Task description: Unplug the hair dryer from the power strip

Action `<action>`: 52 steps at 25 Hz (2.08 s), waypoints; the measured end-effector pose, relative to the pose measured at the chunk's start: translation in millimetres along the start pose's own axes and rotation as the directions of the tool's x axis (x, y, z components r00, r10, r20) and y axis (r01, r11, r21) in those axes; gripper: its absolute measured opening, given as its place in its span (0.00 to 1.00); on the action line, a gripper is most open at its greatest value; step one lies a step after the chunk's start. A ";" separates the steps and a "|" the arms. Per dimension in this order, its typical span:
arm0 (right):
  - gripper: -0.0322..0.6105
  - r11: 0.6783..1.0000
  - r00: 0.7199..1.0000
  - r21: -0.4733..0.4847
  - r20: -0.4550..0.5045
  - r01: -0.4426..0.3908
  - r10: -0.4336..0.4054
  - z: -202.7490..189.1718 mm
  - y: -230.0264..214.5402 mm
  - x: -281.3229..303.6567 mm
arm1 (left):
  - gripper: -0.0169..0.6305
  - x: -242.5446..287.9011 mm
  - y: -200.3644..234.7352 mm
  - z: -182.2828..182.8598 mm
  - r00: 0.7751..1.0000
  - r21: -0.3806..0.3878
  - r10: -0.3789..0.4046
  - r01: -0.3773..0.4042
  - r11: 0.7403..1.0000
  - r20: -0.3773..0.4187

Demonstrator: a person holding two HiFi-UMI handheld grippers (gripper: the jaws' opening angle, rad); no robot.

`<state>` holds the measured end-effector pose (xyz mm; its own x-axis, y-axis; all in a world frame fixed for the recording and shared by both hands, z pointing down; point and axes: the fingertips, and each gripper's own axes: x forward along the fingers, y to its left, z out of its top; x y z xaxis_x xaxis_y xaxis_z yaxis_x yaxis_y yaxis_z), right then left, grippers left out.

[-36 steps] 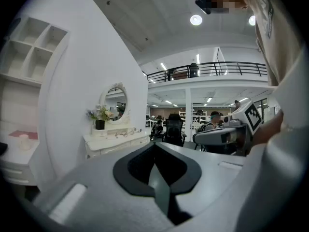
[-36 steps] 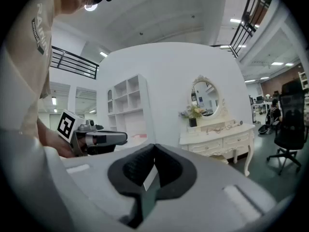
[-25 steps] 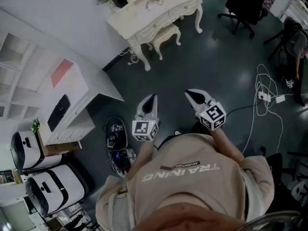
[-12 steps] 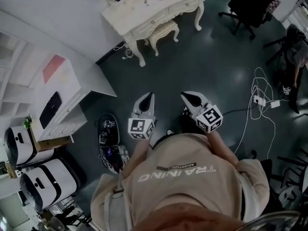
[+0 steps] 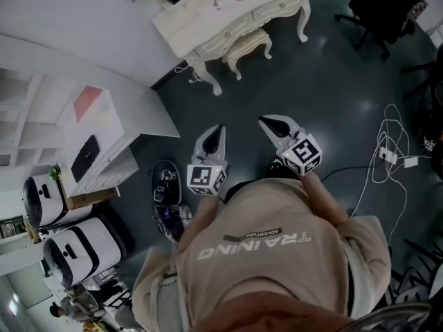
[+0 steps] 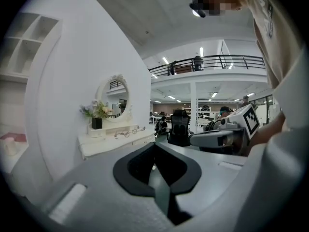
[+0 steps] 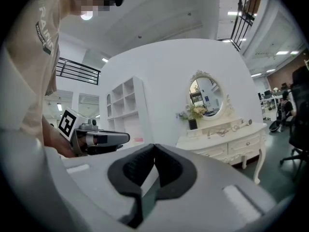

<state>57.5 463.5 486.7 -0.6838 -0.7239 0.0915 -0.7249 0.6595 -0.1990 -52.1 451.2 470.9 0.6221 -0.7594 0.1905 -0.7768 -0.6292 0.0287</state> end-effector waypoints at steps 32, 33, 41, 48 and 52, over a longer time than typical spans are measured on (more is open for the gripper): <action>0.06 0.990 0.990 -0.031 -0.025 0.138 -0.139 56.4 -134.8 242.8 | 0.04 194.7 212.4 36.8 0.978 0.035 -0.200 0.199 0.979 0.055; 0.06 0.990 0.990 -0.027 -0.032 0.140 -0.141 54.1 -135.2 251.6 | 0.04 198.5 221.4 36.8 0.977 0.035 -0.205 0.204 0.978 0.057; 0.06 0.987 0.986 -0.020 -0.059 0.157 -0.157 58.7 -155.3 302.8 | 0.04 222.4 277.6 28.2 0.981 -0.025 -0.193 0.193 0.981 0.030; 0.06 0.990 0.987 0.015 -0.086 0.139 -0.137 46.1 -191.3 326.2 | 0.04 253.0 293.7 21.7 0.987 -0.047 -0.159 0.159 0.986 0.001; 0.06 0.996 0.994 0.035 -0.067 0.086 -0.083 54.7 -226.4 355.4 | 0.04 281.8 305.6 19.2 0.991 -0.071 -0.127 0.124 0.990 -0.042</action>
<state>-16.8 45.8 510.9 -0.6250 -0.7613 0.1727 -0.7775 0.5874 -0.2244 -112.2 41.7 514.4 0.7109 -0.6658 0.2266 -0.6989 -0.7049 0.1214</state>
